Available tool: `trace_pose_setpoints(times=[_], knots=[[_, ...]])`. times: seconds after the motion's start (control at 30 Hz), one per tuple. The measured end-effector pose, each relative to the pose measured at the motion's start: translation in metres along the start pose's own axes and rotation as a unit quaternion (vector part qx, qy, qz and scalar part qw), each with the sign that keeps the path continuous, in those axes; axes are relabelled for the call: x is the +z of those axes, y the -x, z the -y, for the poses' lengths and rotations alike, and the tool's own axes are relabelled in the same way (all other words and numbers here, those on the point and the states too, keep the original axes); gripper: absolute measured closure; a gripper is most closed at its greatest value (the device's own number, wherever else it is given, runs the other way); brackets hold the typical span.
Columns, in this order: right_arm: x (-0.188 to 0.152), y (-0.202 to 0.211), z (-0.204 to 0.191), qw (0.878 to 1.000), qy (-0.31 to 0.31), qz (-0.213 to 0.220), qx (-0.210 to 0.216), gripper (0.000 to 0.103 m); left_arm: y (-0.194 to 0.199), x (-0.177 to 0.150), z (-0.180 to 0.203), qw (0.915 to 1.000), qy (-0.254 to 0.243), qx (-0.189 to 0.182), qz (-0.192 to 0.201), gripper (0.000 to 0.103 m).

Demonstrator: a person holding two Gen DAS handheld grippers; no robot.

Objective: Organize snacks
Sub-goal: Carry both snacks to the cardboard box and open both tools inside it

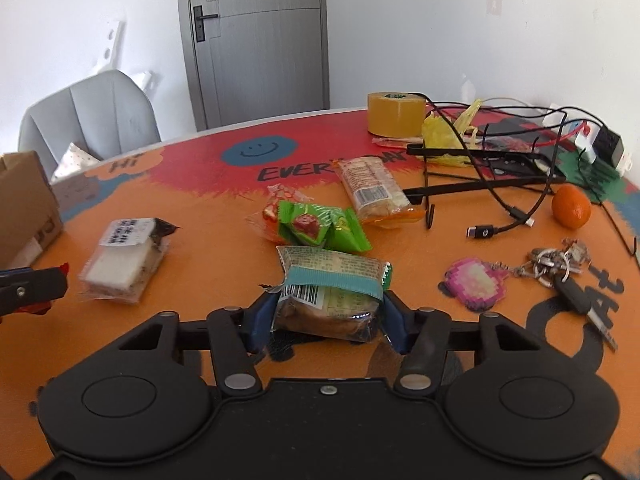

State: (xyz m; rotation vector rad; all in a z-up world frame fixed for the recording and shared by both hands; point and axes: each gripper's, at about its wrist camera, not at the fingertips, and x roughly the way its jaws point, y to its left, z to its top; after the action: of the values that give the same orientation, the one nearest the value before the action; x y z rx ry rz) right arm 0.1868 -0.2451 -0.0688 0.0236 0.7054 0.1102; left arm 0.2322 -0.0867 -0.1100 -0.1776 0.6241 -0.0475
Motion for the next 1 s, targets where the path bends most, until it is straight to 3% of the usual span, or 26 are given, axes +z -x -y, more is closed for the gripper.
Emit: trace_pose_setpoints(times=[0.47,1.0], knots=[[0.011,0.037,-0.023,0.998,-0.006,0.045,0.051,0.048,0.031,0.014,-0.01,0.9994,-0.003,0.004,0.035,0.048],[0.036,0.066,-0.069,0.989,0.012,0.102,0.106,0.048,0.073,0.039,-0.035,0.9958,0.002,0.036,0.084,0.048]])
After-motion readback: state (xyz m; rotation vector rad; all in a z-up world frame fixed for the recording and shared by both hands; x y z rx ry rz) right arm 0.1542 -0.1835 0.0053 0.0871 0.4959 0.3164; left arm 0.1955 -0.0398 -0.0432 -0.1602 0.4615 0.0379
